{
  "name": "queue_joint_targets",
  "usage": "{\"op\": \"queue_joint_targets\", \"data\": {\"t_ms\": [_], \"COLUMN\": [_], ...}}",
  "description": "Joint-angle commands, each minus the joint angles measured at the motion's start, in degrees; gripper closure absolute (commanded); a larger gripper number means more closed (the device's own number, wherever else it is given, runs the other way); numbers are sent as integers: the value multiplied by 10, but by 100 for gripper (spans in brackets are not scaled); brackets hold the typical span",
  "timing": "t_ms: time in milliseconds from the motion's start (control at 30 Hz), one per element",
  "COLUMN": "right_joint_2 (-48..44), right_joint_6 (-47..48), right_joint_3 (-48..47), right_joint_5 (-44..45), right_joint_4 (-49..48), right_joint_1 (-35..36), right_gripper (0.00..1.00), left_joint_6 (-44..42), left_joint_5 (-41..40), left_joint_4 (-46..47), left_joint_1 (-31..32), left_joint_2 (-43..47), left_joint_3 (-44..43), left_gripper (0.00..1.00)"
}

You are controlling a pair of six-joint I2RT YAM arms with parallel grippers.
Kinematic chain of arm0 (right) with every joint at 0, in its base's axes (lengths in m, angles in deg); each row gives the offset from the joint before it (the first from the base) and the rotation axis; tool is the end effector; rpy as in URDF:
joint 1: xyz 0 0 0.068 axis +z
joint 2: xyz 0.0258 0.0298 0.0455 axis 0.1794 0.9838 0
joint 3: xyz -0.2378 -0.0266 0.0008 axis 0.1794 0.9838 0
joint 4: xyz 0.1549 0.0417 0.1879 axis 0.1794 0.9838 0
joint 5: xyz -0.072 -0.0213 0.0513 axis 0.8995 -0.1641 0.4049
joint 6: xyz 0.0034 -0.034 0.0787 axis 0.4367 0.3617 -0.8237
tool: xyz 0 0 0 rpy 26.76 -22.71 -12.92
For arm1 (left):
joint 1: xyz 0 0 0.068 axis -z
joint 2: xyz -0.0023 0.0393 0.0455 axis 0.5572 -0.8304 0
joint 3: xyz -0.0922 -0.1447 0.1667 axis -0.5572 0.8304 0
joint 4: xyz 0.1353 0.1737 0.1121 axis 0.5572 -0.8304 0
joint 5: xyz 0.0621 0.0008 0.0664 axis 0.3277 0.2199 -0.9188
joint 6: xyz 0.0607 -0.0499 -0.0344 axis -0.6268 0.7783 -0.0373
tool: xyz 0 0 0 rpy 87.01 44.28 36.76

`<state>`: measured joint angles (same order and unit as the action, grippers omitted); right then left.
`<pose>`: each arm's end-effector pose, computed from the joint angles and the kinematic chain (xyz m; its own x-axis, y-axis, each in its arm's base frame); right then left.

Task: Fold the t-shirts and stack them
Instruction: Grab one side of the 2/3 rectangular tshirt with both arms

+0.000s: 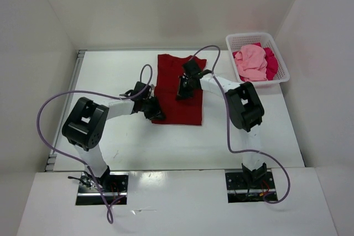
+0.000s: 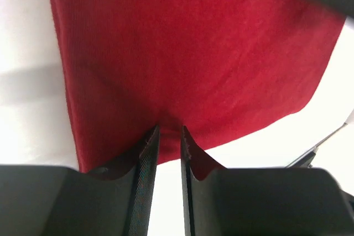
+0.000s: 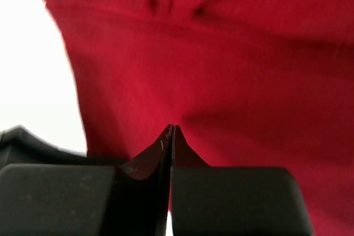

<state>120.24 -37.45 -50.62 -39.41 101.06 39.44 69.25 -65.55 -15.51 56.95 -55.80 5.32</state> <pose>0.3788 0.2314 0.1172 -0.9346 0.1143 -0.3367 -0.0637 0.8777 0.4749 0.3173 -0.1620 0.0914 -0.9063 -0.3618 -0.2184 -0.1608 0.7731 -0.6136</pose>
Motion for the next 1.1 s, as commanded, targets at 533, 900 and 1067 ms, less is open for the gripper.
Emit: {"op": "queue_joint_targets", "data": {"t_ms": [533, 900, 1067], "right_joint_2": [-339, -298, -390], "right_joint_6": [-121, -123, -134], "right_joint_3": [382, 449, 455], "right_joint_5": [-44, 6, 31], "right_joint_4": [-71, -103, -66], "right_joint_1": [-30, -35, -35], "right_gripper": [86, 86, 67], "left_joint_6": [20, 3, -2], "left_joint_5": [11, 16, 16], "left_joint_4": [-50, -26, -21], "left_joint_1": [-62, -82, -82], "left_joint_2": [208, 142, 135], "left_joint_3": [129, 141, 146], "left_gripper": [46, 45, 45]}}
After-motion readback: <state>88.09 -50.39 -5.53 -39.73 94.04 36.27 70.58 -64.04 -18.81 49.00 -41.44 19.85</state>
